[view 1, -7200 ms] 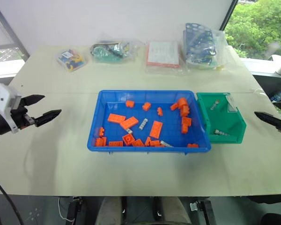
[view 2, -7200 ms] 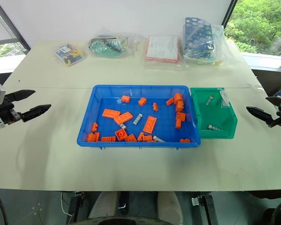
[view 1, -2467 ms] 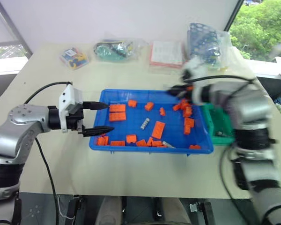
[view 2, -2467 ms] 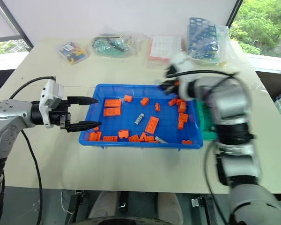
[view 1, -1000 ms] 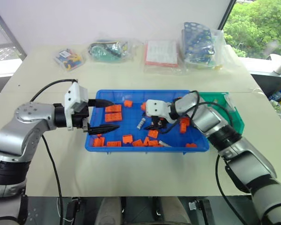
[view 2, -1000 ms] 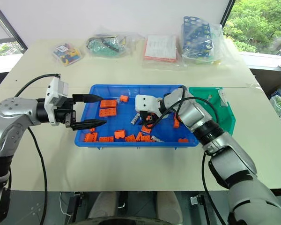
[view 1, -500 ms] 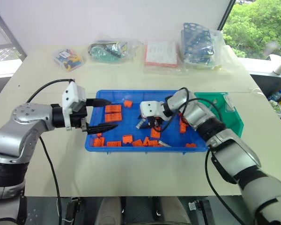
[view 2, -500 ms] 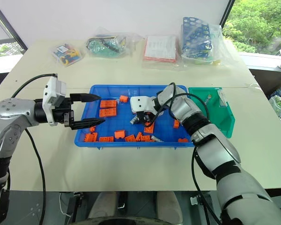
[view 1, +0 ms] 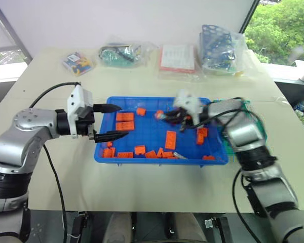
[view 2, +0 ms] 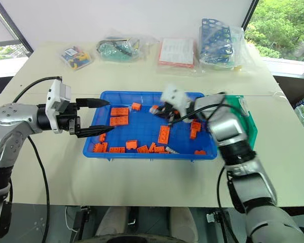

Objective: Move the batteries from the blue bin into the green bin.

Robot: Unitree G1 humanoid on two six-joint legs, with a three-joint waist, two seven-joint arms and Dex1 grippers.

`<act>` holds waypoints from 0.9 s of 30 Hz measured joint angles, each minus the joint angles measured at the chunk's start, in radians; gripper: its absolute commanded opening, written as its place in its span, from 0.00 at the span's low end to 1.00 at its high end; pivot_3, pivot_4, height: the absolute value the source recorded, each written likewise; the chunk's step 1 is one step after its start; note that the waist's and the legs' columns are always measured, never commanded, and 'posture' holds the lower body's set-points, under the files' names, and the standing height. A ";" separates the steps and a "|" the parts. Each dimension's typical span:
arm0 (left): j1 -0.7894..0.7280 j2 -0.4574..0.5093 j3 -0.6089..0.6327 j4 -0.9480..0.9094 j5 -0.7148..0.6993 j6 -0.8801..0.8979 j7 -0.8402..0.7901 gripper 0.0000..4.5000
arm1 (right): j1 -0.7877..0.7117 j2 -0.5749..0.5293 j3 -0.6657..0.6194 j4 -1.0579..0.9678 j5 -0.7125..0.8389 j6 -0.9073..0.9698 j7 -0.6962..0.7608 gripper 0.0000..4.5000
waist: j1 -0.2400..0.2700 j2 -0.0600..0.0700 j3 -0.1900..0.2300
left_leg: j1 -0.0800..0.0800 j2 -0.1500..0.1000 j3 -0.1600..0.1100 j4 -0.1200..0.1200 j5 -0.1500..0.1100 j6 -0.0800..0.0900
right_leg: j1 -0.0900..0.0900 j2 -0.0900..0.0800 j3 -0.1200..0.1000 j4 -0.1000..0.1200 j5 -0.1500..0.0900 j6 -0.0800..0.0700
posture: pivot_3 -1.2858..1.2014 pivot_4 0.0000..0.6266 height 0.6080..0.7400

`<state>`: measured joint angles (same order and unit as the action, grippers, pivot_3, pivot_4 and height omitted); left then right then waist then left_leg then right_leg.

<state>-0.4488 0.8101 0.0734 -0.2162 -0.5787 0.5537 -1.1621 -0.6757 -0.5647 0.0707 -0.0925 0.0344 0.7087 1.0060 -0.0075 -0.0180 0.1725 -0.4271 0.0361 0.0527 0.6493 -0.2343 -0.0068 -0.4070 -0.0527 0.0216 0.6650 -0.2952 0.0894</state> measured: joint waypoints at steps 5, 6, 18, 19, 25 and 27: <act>-0.047 -0.031 -0.045 0.053 0.007 -0.019 -0.021 1.00 | 0.151 -0.120 -0.237 -0.138 0.028 0.239 -0.133 0.01 | -0.002 0.000 0.000 | 0.000 -0.002 0.000 -0.001 0.000 0.000 | 0.000 0.000 0.000 0.000 0.000 0.000 | 0.52 0.24 1.00; -0.051 -0.031 -0.048 0.060 0.010 -0.022 -0.025 1.00 | 0.170 -0.130 -0.258 -0.146 0.028 0.253 -0.146 0.01 | -0.003 0.000 0.000 | 0.000 -0.003 0.000 -0.001 0.000 0.000 | 0.000 0.000 0.000 0.000 0.000 0.000 | 0.52 0.24 1.00; -0.109 -0.077 -0.101 0.146 0.049 -0.070 -0.077 1.00 | 0.222 -0.201 -0.298 -0.189 0.088 0.274 -0.260 0.73 | -0.010 0.001 0.000 | 0.000 -0.002 0.001 -0.001 0.000 0.000 | -0.001 0.003 0.003 0.000 0.000 0.000 | 0.52 0.24 1.00; -0.109 -0.077 -0.101 0.146 0.049 -0.070 -0.078 1.00 | 0.198 -0.220 -0.290 -0.192 0.108 0.272 -0.236 0.73 | -0.009 0.001 0.000 | 0.000 -0.002 0.000 -0.001 0.000 0.000 | -0.001 0.003 0.003 0.000 0.000 0.000 | 0.52 0.24 1.00; -0.098 -0.074 -0.098 0.124 0.047 -0.068 -0.078 1.00 | 0.021 -0.312 -0.060 -0.271 0.294 0.337 0.012 0.73 | -0.008 0.001 0.000 | 0.000 0.000 0.000 -0.001 0.000 0.000 | -0.001 0.003 0.002 -0.001 0.000 0.000 | 0.52 0.24 1.00; -0.090 -0.072 -0.097 0.115 0.047 -0.064 -0.076 1.00 | -0.044 -0.321 0.075 -0.262 0.307 0.346 0.077 0.73 | -0.009 0.001 0.000 | 0.000 0.001 0.000 0.000 0.000 0.000 | -0.001 0.003 0.002 -0.001 0.000 0.000 | 0.52 0.24 1.00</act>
<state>-0.5388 0.7384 -0.0240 -0.1017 -0.5316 0.4893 -1.2382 -0.7201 -0.8853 0.1459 -0.3545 0.3414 1.0546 1.0827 -0.0167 -0.0175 0.1728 -0.4268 0.0369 0.0527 0.6489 -0.2344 -0.0064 -0.4079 -0.0497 0.0235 0.6644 -0.2953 0.0894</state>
